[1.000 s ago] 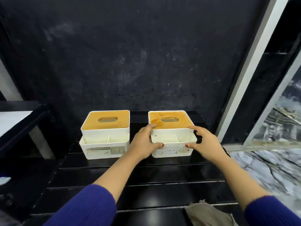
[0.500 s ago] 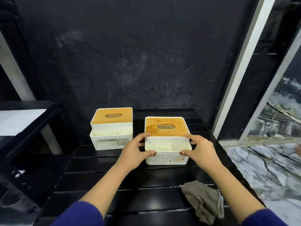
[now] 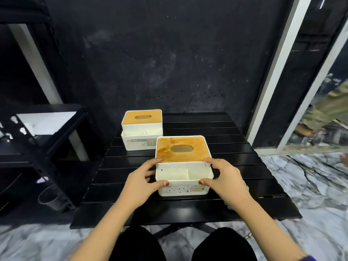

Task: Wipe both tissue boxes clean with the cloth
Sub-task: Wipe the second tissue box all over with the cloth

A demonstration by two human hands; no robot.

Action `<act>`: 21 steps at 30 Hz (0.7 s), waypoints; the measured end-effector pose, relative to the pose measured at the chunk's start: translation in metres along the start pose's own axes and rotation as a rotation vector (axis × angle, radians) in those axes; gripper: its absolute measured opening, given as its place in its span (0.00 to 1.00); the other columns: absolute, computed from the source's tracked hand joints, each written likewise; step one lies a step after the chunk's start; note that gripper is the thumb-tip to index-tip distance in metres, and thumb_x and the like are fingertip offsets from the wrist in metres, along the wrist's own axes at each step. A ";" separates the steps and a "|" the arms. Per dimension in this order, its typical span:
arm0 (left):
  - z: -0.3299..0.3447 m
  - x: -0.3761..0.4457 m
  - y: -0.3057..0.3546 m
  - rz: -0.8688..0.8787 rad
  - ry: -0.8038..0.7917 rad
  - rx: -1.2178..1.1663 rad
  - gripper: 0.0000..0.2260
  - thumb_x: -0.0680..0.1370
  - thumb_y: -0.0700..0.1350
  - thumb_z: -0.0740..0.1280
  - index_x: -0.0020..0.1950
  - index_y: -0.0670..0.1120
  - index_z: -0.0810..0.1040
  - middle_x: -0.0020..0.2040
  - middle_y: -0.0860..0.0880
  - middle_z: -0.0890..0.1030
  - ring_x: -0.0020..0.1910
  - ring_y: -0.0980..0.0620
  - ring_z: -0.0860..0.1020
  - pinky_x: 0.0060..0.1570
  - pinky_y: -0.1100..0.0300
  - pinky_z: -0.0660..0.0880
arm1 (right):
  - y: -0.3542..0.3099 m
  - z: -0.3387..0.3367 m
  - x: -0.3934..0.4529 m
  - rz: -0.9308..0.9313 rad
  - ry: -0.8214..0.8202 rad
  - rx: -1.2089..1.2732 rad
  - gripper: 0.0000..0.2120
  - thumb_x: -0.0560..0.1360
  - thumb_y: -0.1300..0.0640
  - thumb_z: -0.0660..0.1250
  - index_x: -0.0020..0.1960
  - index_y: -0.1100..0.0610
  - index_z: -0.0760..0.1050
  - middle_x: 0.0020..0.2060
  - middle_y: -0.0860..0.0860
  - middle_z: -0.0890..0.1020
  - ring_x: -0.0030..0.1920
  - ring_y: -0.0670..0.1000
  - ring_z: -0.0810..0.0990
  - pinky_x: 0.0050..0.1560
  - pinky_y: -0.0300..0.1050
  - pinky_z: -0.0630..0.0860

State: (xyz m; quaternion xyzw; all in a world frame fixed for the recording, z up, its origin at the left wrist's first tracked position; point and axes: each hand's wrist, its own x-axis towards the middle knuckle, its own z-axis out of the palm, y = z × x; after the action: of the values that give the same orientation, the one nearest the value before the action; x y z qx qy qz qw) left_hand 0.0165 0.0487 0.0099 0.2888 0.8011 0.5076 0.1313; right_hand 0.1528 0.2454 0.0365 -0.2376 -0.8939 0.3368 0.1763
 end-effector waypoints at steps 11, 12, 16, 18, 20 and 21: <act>-0.024 -0.049 -0.007 -0.043 0.037 -0.022 0.30 0.65 0.44 0.78 0.58 0.69 0.71 0.59 0.63 0.76 0.58 0.61 0.76 0.60 0.63 0.70 | -0.016 0.017 -0.042 -0.106 0.014 0.020 0.27 0.65 0.55 0.76 0.62 0.47 0.72 0.55 0.40 0.73 0.52 0.39 0.70 0.48 0.22 0.63; -0.024 -0.050 -0.006 -0.039 0.038 -0.022 0.30 0.65 0.44 0.78 0.58 0.69 0.71 0.59 0.64 0.76 0.58 0.61 0.76 0.61 0.62 0.70 | -0.016 0.018 -0.042 -0.103 0.013 0.025 0.27 0.65 0.55 0.76 0.62 0.46 0.72 0.54 0.39 0.73 0.52 0.39 0.70 0.47 0.21 0.62; -0.023 -0.051 -0.002 -0.027 0.028 0.036 0.30 0.67 0.45 0.77 0.59 0.70 0.68 0.60 0.64 0.75 0.59 0.62 0.74 0.65 0.60 0.69 | -0.015 0.018 -0.042 -0.115 0.005 0.035 0.27 0.66 0.55 0.75 0.62 0.45 0.72 0.54 0.38 0.72 0.53 0.38 0.69 0.49 0.22 0.63; -0.021 -0.053 0.000 -0.006 0.045 0.111 0.30 0.69 0.47 0.75 0.62 0.69 0.66 0.66 0.60 0.72 0.64 0.63 0.70 0.69 0.58 0.65 | -0.014 0.016 -0.042 -0.130 -0.024 0.051 0.26 0.66 0.55 0.74 0.62 0.44 0.72 0.55 0.38 0.72 0.54 0.38 0.70 0.55 0.28 0.66; -0.019 -0.056 0.002 0.032 0.067 0.220 0.31 0.70 0.49 0.74 0.64 0.70 0.62 0.74 0.60 0.59 0.70 0.62 0.60 0.71 0.58 0.59 | -0.009 0.011 -0.041 -0.151 -0.034 0.102 0.24 0.68 0.55 0.73 0.61 0.43 0.72 0.55 0.36 0.73 0.55 0.41 0.72 0.59 0.37 0.69; -0.017 -0.056 0.004 0.049 0.068 0.263 0.32 0.70 0.51 0.74 0.64 0.70 0.60 0.76 0.61 0.53 0.72 0.62 0.55 0.70 0.58 0.57 | -0.004 0.008 -0.041 -0.162 -0.007 0.130 0.23 0.69 0.56 0.73 0.61 0.44 0.73 0.55 0.36 0.73 0.55 0.43 0.74 0.60 0.40 0.70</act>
State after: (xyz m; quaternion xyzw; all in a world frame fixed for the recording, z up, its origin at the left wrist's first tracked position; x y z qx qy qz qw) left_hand 0.0542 0.0037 0.0161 0.3054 0.8575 0.4106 0.0526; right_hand 0.1811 0.2163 0.0276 -0.1514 -0.8870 0.3795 0.2149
